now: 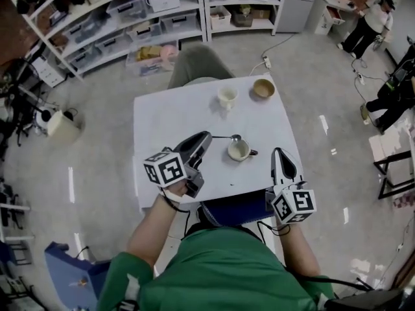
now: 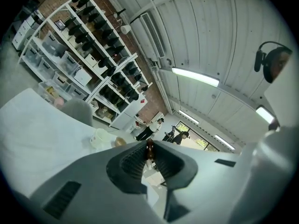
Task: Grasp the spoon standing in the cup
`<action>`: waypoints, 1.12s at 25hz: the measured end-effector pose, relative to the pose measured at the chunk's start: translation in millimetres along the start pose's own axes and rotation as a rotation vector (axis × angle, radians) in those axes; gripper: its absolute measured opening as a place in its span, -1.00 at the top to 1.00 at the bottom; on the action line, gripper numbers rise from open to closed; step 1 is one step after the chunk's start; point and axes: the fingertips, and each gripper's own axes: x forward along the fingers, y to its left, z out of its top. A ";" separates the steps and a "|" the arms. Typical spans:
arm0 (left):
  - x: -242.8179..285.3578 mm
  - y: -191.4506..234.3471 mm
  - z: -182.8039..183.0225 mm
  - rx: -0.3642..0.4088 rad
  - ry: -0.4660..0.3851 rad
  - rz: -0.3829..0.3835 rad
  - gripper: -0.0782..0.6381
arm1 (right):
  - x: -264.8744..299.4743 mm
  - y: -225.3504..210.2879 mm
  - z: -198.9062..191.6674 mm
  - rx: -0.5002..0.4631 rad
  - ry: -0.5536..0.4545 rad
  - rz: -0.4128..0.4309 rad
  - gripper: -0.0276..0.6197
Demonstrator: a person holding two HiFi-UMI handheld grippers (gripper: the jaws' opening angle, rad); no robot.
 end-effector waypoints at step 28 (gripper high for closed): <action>-88.2 -68.4 56.6 0.088 -0.199 -0.073 0.63 | -7.5 69.9 44.1 -0.052 -0.117 0.143 0.85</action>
